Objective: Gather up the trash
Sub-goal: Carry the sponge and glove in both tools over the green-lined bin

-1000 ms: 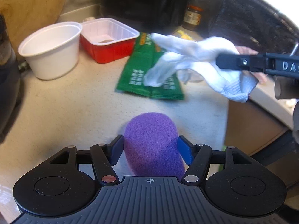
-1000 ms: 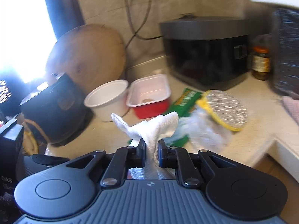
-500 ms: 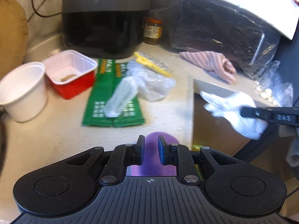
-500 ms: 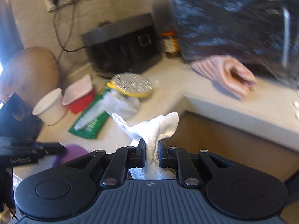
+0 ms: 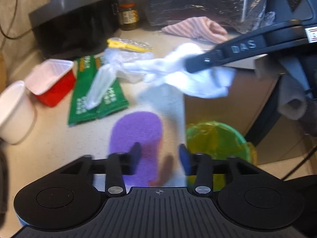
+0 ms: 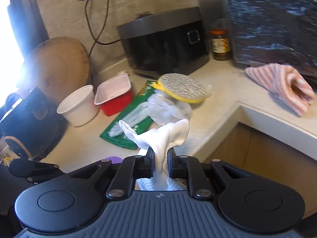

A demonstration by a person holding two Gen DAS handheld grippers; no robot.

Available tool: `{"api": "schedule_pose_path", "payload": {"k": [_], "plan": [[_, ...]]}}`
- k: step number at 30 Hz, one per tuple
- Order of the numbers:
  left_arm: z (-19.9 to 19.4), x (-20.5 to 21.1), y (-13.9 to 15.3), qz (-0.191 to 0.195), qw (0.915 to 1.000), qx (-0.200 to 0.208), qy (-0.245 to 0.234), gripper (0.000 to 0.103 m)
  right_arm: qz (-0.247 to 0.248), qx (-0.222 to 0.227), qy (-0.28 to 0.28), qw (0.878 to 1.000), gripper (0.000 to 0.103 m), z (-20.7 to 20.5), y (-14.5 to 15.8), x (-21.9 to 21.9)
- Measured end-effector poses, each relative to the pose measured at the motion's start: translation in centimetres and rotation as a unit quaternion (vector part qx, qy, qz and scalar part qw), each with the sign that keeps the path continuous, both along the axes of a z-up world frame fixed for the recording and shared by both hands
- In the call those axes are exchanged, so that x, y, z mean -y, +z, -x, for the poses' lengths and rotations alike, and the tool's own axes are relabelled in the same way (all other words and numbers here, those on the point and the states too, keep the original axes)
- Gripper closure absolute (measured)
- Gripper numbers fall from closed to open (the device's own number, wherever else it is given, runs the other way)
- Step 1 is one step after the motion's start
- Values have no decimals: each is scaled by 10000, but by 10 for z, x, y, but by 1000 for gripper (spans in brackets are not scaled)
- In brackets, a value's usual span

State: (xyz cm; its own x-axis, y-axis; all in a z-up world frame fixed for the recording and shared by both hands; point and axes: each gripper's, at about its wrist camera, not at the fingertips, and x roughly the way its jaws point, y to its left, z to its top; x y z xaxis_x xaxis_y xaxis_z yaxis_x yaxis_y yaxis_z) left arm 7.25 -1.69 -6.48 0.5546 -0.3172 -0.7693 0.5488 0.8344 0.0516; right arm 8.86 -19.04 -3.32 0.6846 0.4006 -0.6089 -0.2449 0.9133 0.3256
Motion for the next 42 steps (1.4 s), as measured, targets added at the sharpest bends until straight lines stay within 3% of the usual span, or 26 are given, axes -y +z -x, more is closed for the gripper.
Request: {"api": "schedule_pose_path", "payload": {"k": [1, 3, 6, 9, 14, 16, 20, 29, 33, 37, 42], "plan": [[0, 1, -1, 31, 9999, -26, -93, 34, 2, -3, 0, 10000, 90, -2, 0, -1], [1, 5, -3, 22, 9995, -48, -296, 26, 13, -14, -17, 10000, 90, -4, 0, -1], [4, 1, 1, 120, 9997, 57, -191, 30, 106, -5, -42, 9999, 90, -4, 0, -1], [2, -7, 5, -29, 9989, 385, 268, 31, 180, 0, -80, 9998, 90, -1, 0, 1], [-24, -13, -13, -163, 9981, -106, 591, 31, 229, -51, -175, 9996, 90, 3, -1, 7], [-30, -15, -21, -50, 9973, -344, 642, 29, 250, -68, -235, 9994, 90, 5, -1, 11], [-36, -22, -14, 374, 9948, -297, 898, 33, 292, -99, -431, 9986, 90, 14, -3, 22], [-42, 33, 18, 844, 9964, -111, -65, 34, 266, -298, -1126, 9928, 90, 32, -14, 64], [-50, 71, 14, 1087, 9905, -469, -694, 34, 274, -442, -1548, 9866, 90, 41, -27, 92], [-69, 124, -19, 938, 9792, -1055, -1458, 33, 314, -654, -2073, 9756, 90, 46, -52, 127], [-104, 174, -89, 355, 9684, -2122, -1260, 34, 554, -1074, -2836, 9513, 90, 59, -88, 166]]}}
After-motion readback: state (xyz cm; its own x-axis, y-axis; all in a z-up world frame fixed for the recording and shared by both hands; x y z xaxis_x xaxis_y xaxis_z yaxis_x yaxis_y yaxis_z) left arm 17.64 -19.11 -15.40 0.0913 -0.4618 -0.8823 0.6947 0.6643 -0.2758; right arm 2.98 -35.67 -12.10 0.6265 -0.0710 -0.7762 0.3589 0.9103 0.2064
